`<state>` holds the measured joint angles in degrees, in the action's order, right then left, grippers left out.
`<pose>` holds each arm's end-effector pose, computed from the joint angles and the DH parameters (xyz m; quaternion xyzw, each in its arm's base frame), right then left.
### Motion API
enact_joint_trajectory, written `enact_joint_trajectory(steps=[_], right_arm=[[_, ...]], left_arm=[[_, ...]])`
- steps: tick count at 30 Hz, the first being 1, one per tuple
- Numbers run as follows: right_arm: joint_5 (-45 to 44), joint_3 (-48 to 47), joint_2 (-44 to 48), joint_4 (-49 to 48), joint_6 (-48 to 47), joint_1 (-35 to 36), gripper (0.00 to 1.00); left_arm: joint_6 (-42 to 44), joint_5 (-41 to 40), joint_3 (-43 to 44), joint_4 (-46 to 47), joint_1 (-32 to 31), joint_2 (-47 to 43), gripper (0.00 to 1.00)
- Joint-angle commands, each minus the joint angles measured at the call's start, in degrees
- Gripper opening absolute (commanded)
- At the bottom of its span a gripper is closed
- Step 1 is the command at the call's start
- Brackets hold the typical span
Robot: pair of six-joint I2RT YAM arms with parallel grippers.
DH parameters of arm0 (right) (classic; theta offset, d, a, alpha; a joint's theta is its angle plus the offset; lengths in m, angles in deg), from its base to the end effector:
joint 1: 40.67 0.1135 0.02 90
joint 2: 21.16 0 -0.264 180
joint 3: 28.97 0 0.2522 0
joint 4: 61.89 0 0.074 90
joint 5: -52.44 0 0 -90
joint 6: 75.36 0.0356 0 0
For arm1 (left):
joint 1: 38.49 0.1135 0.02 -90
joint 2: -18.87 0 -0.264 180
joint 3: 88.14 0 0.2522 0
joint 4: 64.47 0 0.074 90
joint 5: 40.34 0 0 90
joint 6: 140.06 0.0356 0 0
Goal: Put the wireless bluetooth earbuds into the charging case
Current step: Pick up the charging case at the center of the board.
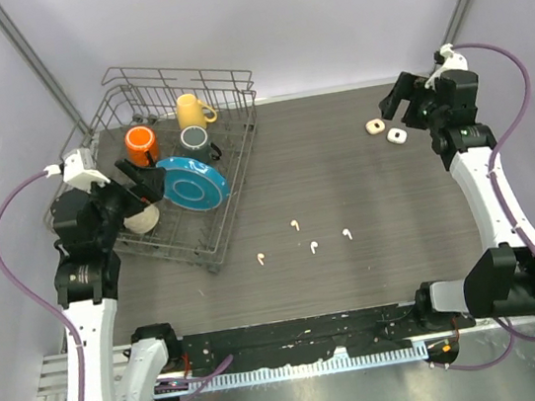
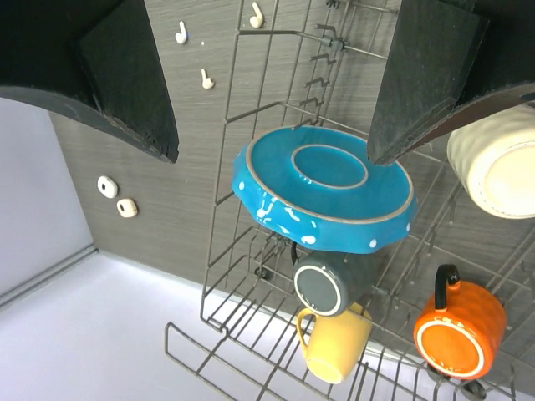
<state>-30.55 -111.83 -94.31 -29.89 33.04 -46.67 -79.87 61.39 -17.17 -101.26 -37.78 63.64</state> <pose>0.2921 -0.0263 0.3672 0.1419 0.8174 0.1105 0.5473 0.1659 -0.0052 0.3908 -0.1385 0.7555 -0.2357 0.5954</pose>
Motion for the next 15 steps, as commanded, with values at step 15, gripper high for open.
enact_joint_trajectory(steps=[15], right_arm=[[5.9, -25.8, -29.0, 10.0, -6.7, -14.7, 0.91]], left_arm=[[14.1, -3.6, 4.9, -17.0, -0.1, -4.9, 1.00]])
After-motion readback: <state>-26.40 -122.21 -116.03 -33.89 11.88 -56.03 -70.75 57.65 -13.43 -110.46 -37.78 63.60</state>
